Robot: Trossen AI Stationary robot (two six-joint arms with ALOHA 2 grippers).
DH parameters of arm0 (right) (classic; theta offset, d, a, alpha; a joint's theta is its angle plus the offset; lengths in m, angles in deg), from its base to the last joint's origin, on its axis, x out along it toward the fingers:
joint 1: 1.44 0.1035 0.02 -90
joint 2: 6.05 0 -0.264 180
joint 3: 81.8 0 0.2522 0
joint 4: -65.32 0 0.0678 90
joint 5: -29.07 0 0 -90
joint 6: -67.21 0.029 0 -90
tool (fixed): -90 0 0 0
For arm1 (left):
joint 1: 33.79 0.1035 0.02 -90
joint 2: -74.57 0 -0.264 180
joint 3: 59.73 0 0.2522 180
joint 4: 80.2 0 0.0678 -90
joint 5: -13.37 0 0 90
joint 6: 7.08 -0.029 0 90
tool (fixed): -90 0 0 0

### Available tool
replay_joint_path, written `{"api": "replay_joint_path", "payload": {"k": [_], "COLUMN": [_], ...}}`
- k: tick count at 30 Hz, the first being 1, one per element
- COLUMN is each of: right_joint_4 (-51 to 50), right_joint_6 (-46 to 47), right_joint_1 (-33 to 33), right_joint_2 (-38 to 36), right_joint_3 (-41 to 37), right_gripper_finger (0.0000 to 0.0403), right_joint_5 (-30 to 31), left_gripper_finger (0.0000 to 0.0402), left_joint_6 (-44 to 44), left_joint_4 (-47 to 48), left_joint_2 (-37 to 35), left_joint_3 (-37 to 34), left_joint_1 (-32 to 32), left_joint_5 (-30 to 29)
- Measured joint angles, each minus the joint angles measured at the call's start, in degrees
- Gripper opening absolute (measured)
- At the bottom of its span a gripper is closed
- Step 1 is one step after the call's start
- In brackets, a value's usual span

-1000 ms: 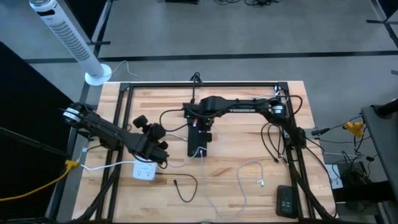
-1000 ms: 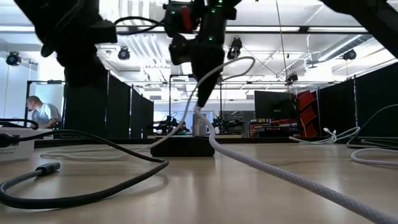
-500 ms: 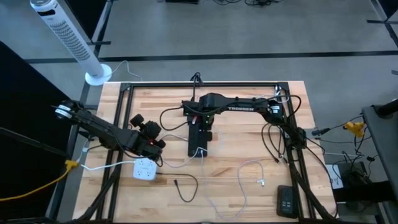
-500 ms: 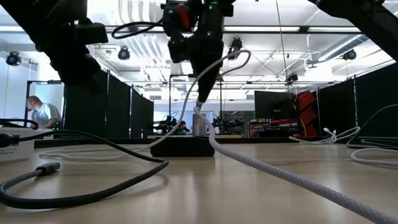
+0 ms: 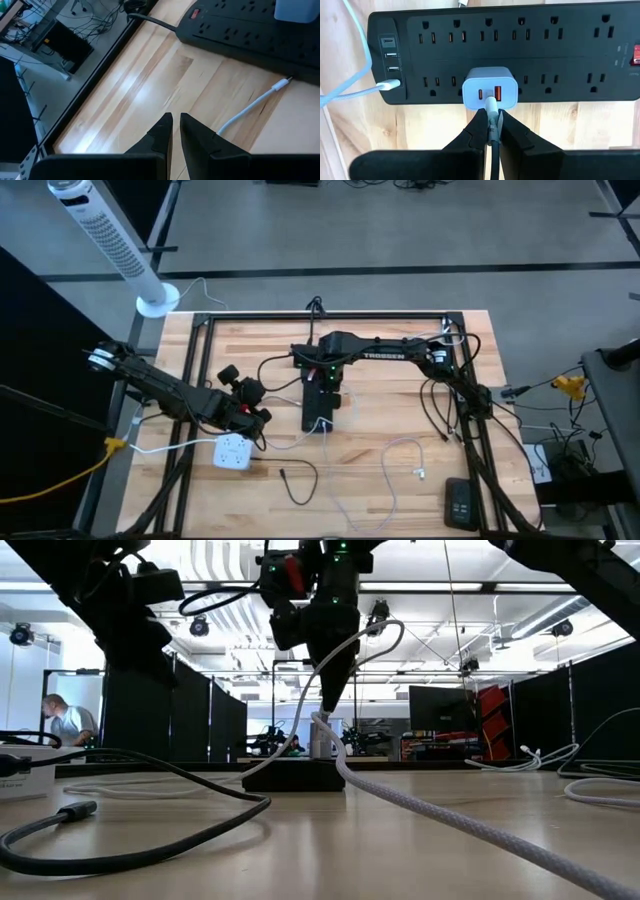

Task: Insert USB
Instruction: Insert the white charger cable into the white charger adapter

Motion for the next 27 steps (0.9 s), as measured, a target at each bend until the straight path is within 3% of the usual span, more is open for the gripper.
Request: {"api": "replay_joint_path", "payload": {"k": [27], "right_joint_4": [-0.94], "right_joint_6": [-1.09], "right_joint_1": [-0.45], "right_joint_2": [0.4], "right_joint_3": [1.17], "right_gripper_finger": [0.0013], "right_joint_5": [2.64], "left_gripper_finger": [0.0023], "left_joint_6": [-0.04], "left_joint_4": [-0.75], "left_joint_2": [0.01], "left_joint_3": [0.0], "left_joint_1": [0.0], "left_joint_5": [-0.26]}}
